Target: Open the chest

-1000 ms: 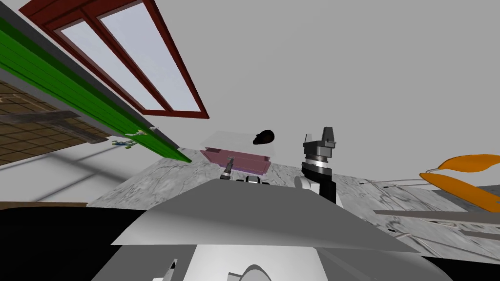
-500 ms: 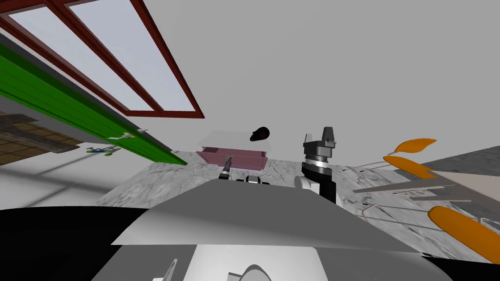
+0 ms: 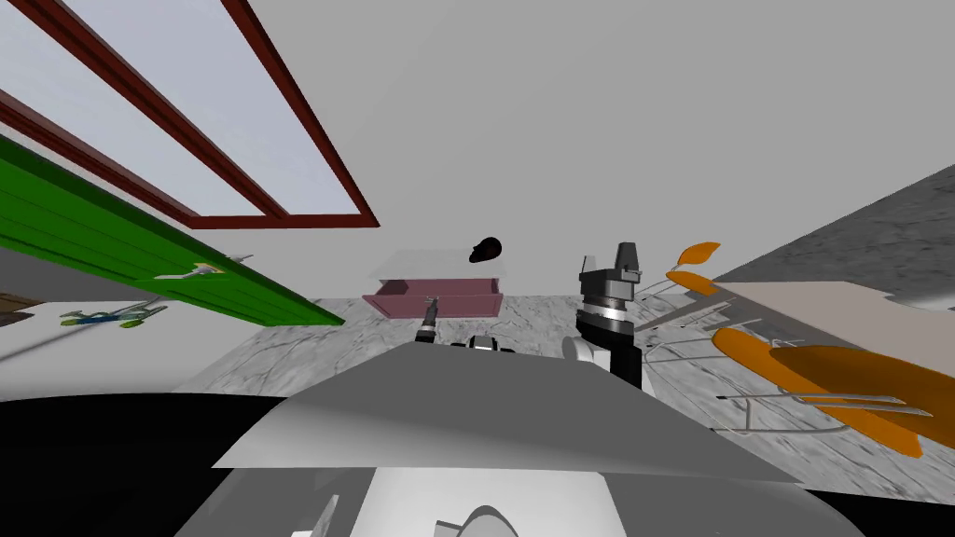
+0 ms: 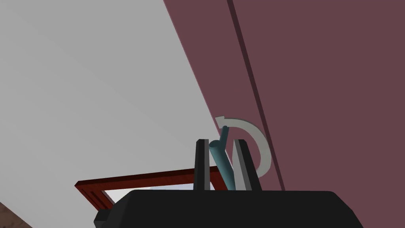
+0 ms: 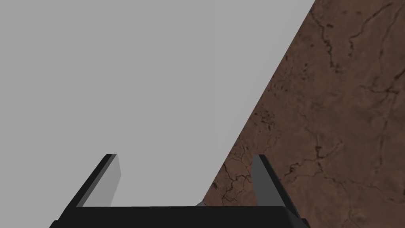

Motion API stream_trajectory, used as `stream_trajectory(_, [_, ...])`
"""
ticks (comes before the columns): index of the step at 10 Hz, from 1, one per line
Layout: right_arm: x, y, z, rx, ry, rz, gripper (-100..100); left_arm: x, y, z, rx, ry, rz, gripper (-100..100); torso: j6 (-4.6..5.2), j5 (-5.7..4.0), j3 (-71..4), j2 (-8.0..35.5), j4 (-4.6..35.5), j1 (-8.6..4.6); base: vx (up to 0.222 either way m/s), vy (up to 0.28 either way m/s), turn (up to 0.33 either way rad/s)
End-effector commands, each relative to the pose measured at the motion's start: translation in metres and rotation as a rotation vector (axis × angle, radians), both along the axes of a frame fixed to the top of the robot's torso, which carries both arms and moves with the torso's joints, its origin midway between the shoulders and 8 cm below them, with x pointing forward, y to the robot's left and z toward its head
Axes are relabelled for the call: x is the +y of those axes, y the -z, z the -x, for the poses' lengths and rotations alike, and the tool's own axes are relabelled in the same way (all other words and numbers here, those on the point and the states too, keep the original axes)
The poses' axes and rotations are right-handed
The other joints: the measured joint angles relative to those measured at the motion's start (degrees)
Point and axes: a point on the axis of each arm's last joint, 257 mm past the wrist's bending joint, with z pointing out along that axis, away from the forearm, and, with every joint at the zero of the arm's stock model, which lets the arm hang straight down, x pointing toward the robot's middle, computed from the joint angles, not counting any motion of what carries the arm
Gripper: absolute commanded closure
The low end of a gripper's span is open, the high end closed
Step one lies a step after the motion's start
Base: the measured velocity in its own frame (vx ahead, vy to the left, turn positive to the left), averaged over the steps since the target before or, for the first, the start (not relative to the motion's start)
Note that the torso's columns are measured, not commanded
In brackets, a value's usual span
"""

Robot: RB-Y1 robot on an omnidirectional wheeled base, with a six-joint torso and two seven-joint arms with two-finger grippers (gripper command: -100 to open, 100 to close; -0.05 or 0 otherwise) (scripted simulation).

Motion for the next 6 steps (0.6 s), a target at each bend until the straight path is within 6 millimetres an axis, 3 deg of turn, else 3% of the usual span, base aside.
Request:
stream_trajectory(1, [0.0,0.0,0.0,0.0,0.0,0.0,0,0.018,0.002,-0.002,0.008,-0.055,-0.001,100,0.03,0.06,0.13,0.17,0.0,0.01,-0.132,-0.004,-0.137])
stream_trajectory(3, [0.0,0.0,0.0,0.0,0.0,0.0,0,0.027,0.002,-0.004,0.01,-0.086,-0.002,100,0.03,-0.02,0.01,-0.01,0.02,-0.1,-0.104,-0.013,-0.143])
stream_trajectory(4, [0.0,0.0,0.0,0.0,0.0,0.0,0,0.032,-0.004,-0.013,0.007,-0.089,-0.002,-100,-0.03,-0.02,-0.02,-0.05,0.01,-0.05,-0.074,-0.001,-0.064])
stream_trajectory(6, [0.0,0.0,0.0,0.0,0.0,0.0,0,0.044,-0.014,-0.03,0.008,-0.107,-0.004,-100,0.0,-0.1,0.09,0.16,0.16,-0.11,-0.091,-0.026,-0.088])
